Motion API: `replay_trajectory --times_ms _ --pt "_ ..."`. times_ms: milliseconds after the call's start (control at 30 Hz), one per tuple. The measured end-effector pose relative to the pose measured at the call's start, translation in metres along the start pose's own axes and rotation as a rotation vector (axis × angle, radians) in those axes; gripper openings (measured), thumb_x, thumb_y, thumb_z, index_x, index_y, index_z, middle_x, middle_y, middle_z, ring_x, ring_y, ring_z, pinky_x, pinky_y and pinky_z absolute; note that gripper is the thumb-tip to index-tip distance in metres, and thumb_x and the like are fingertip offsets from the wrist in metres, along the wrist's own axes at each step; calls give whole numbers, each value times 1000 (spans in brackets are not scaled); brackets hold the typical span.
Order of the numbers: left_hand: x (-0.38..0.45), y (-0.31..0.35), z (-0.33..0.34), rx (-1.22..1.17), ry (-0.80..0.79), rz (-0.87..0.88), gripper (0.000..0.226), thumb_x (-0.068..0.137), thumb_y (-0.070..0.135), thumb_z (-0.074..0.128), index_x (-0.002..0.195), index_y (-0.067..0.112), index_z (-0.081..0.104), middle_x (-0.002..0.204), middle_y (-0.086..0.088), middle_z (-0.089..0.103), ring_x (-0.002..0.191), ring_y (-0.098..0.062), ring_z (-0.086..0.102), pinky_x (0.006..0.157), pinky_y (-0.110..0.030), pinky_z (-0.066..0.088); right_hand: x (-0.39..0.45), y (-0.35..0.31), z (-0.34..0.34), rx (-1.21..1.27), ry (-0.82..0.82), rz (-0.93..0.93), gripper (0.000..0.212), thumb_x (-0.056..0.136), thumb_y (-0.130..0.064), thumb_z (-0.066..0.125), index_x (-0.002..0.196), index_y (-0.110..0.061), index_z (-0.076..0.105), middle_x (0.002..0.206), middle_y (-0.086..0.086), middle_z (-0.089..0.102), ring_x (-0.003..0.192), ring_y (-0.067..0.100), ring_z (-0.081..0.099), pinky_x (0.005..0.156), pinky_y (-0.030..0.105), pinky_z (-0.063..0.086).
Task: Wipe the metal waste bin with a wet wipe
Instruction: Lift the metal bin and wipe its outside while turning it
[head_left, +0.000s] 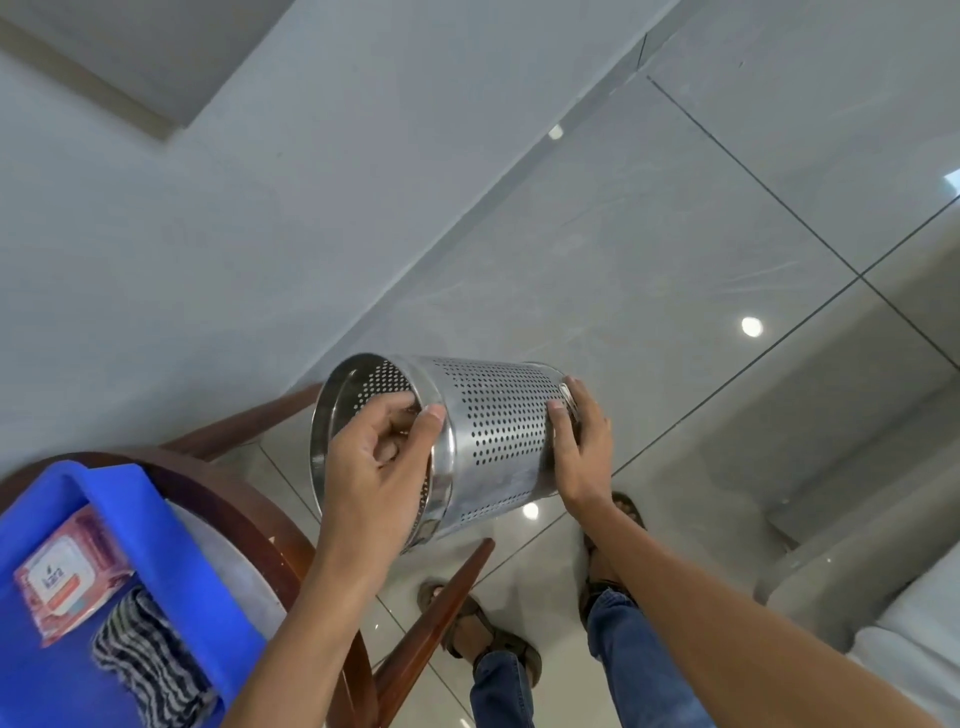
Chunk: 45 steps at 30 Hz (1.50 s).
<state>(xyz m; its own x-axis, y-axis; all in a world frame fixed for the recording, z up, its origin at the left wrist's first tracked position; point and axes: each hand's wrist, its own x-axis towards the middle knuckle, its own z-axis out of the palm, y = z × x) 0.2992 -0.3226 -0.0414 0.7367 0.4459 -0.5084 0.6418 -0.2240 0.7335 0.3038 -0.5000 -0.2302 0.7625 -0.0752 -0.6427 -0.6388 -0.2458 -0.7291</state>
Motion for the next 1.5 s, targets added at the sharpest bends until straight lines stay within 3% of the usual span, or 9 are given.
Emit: replay_trajectory --times_ms 267,600,767,867,1133,1200,1300,1400,1500 --pt "-19 -31 9 51 -122 29 18 100 9 73 111 23 75 102 6 82 100 -11 82 81 -17 65 -17 -24 4 125 -153 -55 66 113 -45 56 175 -34 32 183 -8 32 162 13 42 133 55 38" --pt "-7 -34 3 49 -186 117 29 95 -1 74 113 18 63 105 -8 74 103 -29 78 87 -57 67 -55 -88 37 11 -379 -728 56 117 -36 37 169 -19 47 178 -5 45 170 14 34 139 60 16" --pt "-18 -39 3 77 -137 143 25 94 11 78 99 29 62 94 3 67 92 -20 74 80 -28 66 -2 -73 20 -156 -158 -471 60 116 -52 31 168 -29 47 177 -11 43 169 5 32 140 60 15" --pt "-24 -41 3 152 -148 199 26 94 11 78 101 31 63 94 11 66 91 -18 72 79 -13 60 38 -59 -2 -209 -54 -287 56 117 -54 32 155 -27 62 160 -8 63 151 7 49 136 66 19" --pt "-31 -37 -8 122 -290 138 31 91 -2 80 99 24 65 92 -5 67 85 -21 71 75 -15 58 58 -47 -31 58 -19 -45 59 106 -41 66 160 -18 60 168 1 59 150 20 60 130 44 46" --pt "-30 -29 -12 88 -353 86 42 89 -4 80 102 33 68 98 -8 74 90 -23 77 78 -17 61 50 -46 -31 76 20 -66 60 104 -46 65 158 -21 63 168 -2 58 150 18 60 129 41 46" --pt "-25 -10 -13 78 -372 85 59 87 20 88 120 61 61 117 18 79 111 -3 77 89 -9 60 42 -42 -30 110 56 -95 59 104 -49 66 157 -22 64 169 -4 56 148 12 59 126 34 46" --pt "-16 2 -7 19 -301 55 41 92 52 76 130 43 64 121 5 80 119 -18 77 97 -36 67 38 -40 -27 99 57 -90 55 107 -45 67 157 -22 64 168 -3 57 147 9 57 127 33 45" --pt "-13 5 -1 21 -195 28 32 99 42 69 129 32 65 123 4 80 119 -17 76 96 -47 67 30 -42 -26 56 23 -73 54 111 -40 63 162 -23 58 171 -2 54 146 4 52 130 38 42"
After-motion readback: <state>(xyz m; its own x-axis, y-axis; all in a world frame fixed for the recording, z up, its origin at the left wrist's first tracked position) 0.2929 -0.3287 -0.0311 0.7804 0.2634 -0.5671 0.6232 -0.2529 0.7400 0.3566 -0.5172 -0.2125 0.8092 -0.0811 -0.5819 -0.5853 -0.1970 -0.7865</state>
